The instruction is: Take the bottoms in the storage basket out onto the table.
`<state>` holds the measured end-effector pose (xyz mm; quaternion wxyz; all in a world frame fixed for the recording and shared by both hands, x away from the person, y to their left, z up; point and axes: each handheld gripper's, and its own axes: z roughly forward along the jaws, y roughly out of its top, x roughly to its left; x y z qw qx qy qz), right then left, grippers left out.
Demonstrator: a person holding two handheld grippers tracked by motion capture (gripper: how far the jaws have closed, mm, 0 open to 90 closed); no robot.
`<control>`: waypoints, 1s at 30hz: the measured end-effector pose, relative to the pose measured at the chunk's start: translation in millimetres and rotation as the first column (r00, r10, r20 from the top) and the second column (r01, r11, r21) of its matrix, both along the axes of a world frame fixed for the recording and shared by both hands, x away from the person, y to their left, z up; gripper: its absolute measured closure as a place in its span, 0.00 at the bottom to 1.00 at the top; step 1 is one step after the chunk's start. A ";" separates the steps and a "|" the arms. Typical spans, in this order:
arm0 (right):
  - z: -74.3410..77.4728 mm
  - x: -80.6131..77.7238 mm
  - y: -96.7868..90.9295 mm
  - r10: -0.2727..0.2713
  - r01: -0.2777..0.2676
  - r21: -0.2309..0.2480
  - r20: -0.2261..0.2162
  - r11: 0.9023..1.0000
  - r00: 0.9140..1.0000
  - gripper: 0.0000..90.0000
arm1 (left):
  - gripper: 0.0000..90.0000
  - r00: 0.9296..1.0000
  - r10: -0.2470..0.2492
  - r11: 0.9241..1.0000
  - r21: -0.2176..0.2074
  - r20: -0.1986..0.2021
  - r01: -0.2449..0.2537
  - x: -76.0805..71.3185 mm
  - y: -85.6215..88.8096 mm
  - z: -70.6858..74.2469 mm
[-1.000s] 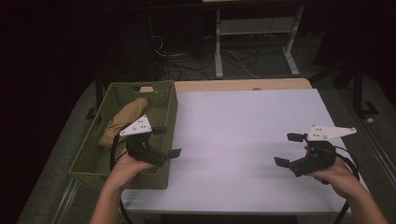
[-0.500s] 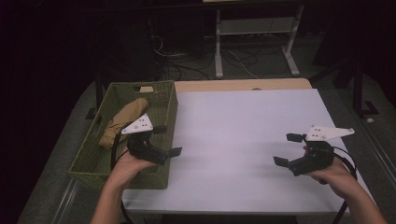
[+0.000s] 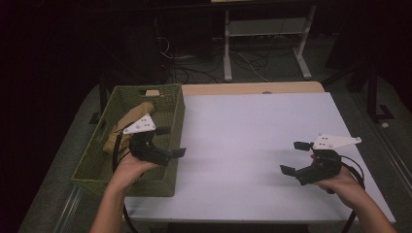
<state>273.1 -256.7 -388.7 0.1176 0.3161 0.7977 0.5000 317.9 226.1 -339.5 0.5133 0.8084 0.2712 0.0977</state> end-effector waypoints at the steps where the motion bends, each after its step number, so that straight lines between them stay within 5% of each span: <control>1: 0.0 0.0 0.0 0.000 0.000 0.000 0.000 1.000 1.000 0.00 | 0.00 1.000 0.003 1.000 0.001 0.003 -0.003 0.6 0.7 0.6; 30: -8.6 -1.4 -6.6 -0.019 0.019 0.000 0.002 1.000 1.000 0.00 | 0.00 0.999 0.043 0.999 0.007 0.025 -0.043 17.1 13.9 -0.5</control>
